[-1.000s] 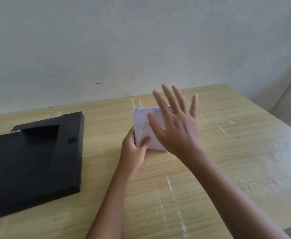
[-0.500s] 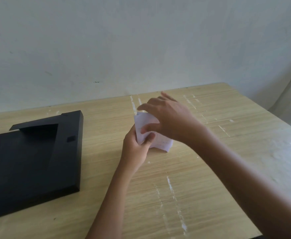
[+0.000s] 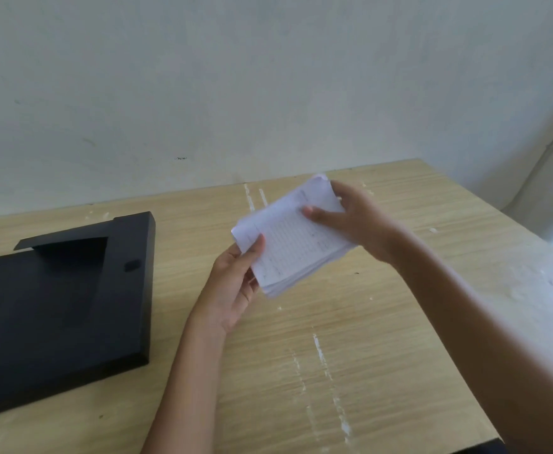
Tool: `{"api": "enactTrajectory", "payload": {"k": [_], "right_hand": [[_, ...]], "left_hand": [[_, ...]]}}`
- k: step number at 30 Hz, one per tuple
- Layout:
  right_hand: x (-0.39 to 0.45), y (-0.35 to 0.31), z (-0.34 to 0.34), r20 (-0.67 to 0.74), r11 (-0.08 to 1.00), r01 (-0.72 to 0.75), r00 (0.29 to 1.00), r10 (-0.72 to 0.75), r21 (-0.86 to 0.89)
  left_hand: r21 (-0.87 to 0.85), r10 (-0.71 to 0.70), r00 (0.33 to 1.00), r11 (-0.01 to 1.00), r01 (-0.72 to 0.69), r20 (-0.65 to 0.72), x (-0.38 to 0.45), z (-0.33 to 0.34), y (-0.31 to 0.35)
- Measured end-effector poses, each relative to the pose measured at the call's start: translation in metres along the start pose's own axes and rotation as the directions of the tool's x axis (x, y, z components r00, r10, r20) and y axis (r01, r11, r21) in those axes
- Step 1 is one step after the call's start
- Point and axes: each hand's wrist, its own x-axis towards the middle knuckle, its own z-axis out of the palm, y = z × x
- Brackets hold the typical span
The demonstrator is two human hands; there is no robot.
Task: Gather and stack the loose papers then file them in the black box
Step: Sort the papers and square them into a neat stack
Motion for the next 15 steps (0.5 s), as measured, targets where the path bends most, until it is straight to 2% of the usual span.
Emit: {"api": "enactTrajectory", "payload": {"k": [2, 4, 6, 8, 11, 13, 15], "right_hand": [[-0.008, 0.024, 0.004, 0.015, 0.993, -0.069, 0.998, 0.068, 0.092], [-0.016, 0.041, 0.006, 0.015, 0.982, -0.108, 0.994, 0.106, 0.154], [-0.024, 0.053, 0.004, 0.057, 0.959, -0.146, 0.989, 0.137, 0.242], [-0.029, 0.058, 0.005, 0.079, 0.957, -0.164, 0.986, 0.149, 0.241], [-0.036, 0.056, 0.016, -0.095, 0.976, -0.091, 0.989, 0.111, 0.198], [-0.042, 0.055, 0.023, -0.172, 0.976, -0.038, 0.982, 0.076, 0.214], [-0.046, 0.055, 0.026, -0.179, 0.981, 0.005, 0.983, 0.030, 0.194]], "left_hand": [[0.095, -0.122, 0.991, 0.989, 0.117, 0.046, -0.004, 0.002, -0.002], [0.172, -0.091, 0.995, 0.982, 0.084, 0.032, -0.003, 0.005, -0.007], [0.265, 0.034, 0.999, 0.964, -0.030, -0.012, -0.002, 0.007, -0.010], [0.416, 0.186, 0.982, 0.896, -0.153, -0.039, -0.001, 0.009, -0.011], [0.624, 0.399, 0.915, 0.730, -0.280, -0.056, -0.001, 0.014, -0.014], [0.631, 0.453, 0.889, 0.709, -0.316, -0.063, -0.001, 0.016, -0.016], [0.639, 0.453, 0.888, 0.707, -0.304, -0.078, -0.001, 0.015, -0.015]]}}
